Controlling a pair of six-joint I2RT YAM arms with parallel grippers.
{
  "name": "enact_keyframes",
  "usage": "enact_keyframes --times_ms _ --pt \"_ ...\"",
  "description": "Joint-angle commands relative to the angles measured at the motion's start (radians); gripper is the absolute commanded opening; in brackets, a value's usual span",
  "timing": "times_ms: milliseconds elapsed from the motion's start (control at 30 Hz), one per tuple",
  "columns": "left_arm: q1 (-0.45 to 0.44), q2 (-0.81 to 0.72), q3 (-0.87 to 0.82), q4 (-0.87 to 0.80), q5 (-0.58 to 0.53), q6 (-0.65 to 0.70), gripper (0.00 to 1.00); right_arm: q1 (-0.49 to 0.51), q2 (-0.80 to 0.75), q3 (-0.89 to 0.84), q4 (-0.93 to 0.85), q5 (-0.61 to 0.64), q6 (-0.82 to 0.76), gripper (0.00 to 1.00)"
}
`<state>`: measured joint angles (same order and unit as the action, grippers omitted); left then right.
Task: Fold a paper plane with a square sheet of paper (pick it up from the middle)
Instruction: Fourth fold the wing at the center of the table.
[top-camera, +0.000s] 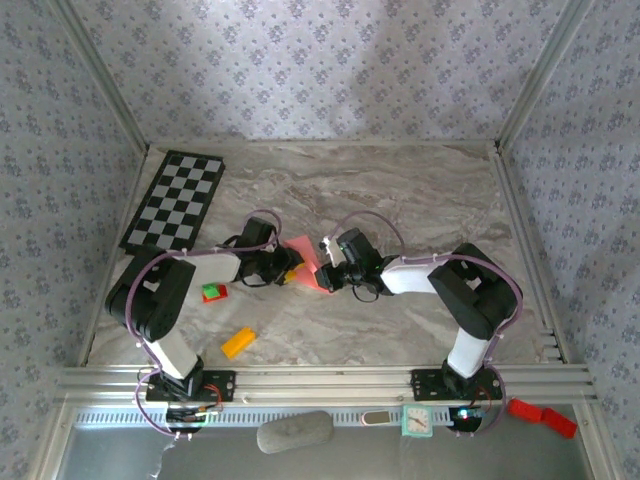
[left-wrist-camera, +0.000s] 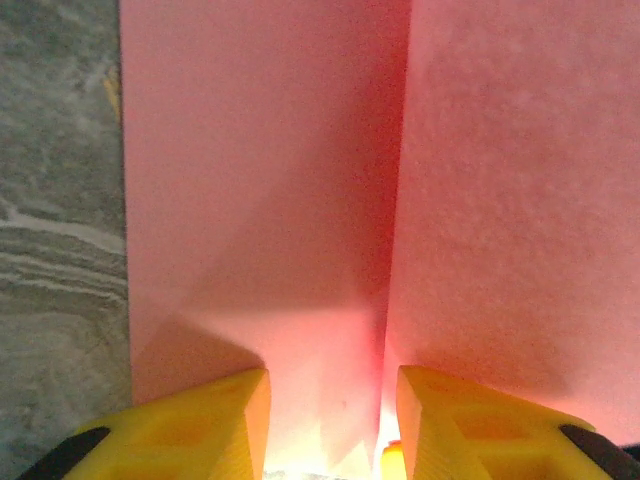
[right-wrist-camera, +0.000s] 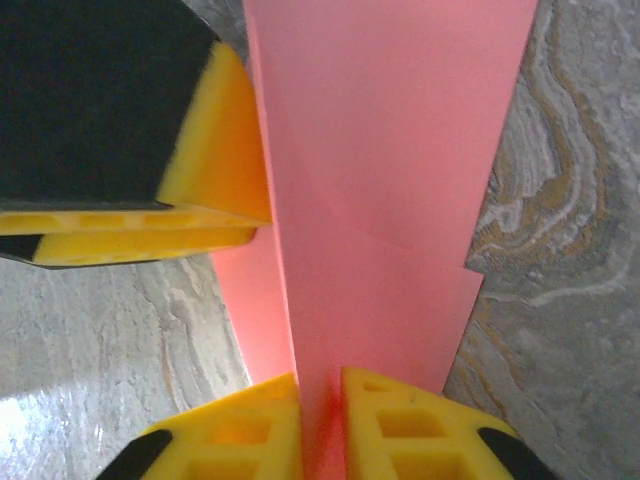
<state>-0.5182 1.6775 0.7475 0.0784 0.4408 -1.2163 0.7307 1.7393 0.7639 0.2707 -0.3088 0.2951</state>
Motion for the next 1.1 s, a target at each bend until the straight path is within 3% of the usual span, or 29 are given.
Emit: enact_keyframes --times_ms 0,267,700,1067 --pt "-0.005 0.021 0.018 -0.072 -0.02 0.013 0.39 0.007 -0.031 0.021 -0.056 0.039 -0.033 0.24" --pt "-0.006 0.031 0.021 -0.083 -0.023 0.007 0.4 0.033 -0.039 0.024 -0.099 0.086 -0.065 0.28" --pt "-0.006 0.03 0.016 -0.081 -0.02 0.006 0.4 0.037 -0.026 0.033 -0.091 0.083 -0.06 0.16" --pt "-0.005 0.004 0.018 -0.109 -0.032 0.023 0.39 0.007 -0.009 0.024 -0.047 -0.017 -0.033 0.06"
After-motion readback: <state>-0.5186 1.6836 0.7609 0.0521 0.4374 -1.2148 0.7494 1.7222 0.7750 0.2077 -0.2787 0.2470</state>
